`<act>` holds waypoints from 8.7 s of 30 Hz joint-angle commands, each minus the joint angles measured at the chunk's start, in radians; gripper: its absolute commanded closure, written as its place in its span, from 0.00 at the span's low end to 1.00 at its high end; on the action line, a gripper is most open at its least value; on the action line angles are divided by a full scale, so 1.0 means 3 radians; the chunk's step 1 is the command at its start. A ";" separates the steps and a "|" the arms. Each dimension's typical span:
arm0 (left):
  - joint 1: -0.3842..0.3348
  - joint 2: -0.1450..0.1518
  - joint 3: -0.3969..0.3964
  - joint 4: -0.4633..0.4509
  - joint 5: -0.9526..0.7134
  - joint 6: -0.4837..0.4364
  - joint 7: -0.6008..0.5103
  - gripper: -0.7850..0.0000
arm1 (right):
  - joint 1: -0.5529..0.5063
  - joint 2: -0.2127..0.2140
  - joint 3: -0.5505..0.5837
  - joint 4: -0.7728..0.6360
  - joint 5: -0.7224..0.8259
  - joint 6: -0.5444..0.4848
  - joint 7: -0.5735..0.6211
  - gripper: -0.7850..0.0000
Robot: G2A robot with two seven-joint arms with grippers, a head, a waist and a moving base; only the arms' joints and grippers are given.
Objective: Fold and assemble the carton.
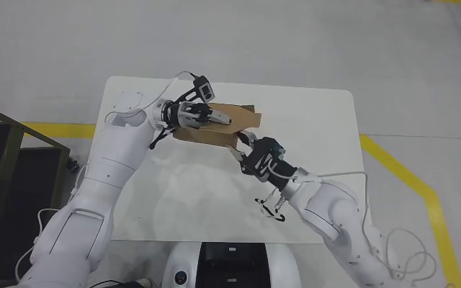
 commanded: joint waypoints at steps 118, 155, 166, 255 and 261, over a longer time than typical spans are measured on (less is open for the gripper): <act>-0.0562 0.0978 0.1774 -0.0861 -0.1175 0.0303 0.0000 1.00 | 0.0267 0.0182 0.0949 0.1311 0.2534 -0.2217 0.0531 0.09; -0.1264 0.1007 0.2883 -0.0750 -0.1847 -0.0075 0.0000 1.00 | 0.0236 0.0231 0.0527 0.1091 0.2670 -0.2175 0.0437 0.30; -0.1368 0.0963 0.3018 -0.0735 -0.1919 -0.0114 0.0000 1.00 | 0.0224 0.0228 0.0412 0.1025 0.2525 -0.2118 0.0350 0.50; -0.0924 0.1062 0.2526 -0.0472 -0.2032 -0.0270 0.0000 1.00 | 0.0406 0.0269 0.0296 0.0952 0.2103 -0.1671 0.0176 0.56; -0.0923 0.1038 0.2534 -0.0532 -0.2000 -0.0168 0.0000 1.00 | 0.0424 0.0265 0.0268 0.0951 0.2096 -0.1679 0.0149 0.58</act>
